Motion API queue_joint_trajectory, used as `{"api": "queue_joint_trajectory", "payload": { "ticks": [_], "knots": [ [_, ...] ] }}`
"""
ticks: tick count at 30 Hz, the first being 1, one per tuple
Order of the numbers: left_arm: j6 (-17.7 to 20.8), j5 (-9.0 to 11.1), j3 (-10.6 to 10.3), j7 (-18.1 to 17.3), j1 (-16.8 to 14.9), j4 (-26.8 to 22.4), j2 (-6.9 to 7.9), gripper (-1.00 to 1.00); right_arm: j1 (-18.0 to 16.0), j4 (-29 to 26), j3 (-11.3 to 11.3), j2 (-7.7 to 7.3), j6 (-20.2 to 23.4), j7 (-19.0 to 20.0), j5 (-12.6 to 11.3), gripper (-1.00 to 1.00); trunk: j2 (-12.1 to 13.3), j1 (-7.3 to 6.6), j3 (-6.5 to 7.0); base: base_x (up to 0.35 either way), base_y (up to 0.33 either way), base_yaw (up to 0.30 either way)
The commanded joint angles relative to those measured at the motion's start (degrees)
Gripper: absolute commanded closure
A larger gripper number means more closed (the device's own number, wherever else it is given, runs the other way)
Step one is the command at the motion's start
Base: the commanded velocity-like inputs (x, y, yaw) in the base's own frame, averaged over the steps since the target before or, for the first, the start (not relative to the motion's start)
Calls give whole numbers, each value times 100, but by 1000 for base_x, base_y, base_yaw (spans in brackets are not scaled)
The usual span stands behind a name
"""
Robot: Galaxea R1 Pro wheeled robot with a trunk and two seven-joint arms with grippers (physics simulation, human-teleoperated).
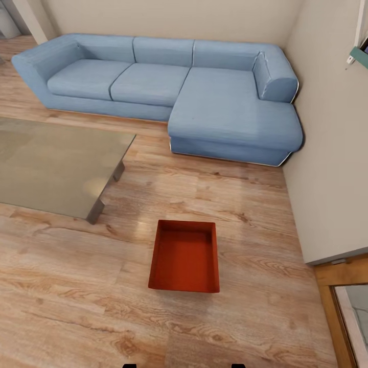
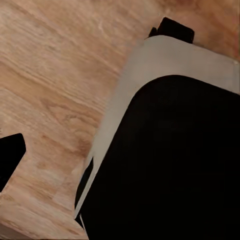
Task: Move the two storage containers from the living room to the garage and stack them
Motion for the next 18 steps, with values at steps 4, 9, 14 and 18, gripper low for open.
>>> {"api": "queue_joint_trajectory", "payload": {
  "ticks": [4, 9, 14, 18],
  "knots": [
    [2046, -169, -41, 714, -79, -2257, 204, -100, -1237, -779, -90, 262, 960, -429, -60, -100, -1, 0, -4, 0, 0, 0],
    [2705, -382, -39, 877, -826, -2361, 164, -100, -2027, -725, -459, 256, 1118, -571, -64, -100, -1, 0, -4, 0, 0, 0],
    [2817, -428, -39, 905, -2117, -1504, -38, -100, -3015, -208, -774, 264, 1084, -692, -63, -100, -1, 0, -4, 0, 0, 0],
    [2767, -469, -51, 908, -2932, -817, -317, -100, -3229, 21, -820, 278, 931, -701, -133, -100, -1, 0, -4, 0, 0, 0]
  ]
}}
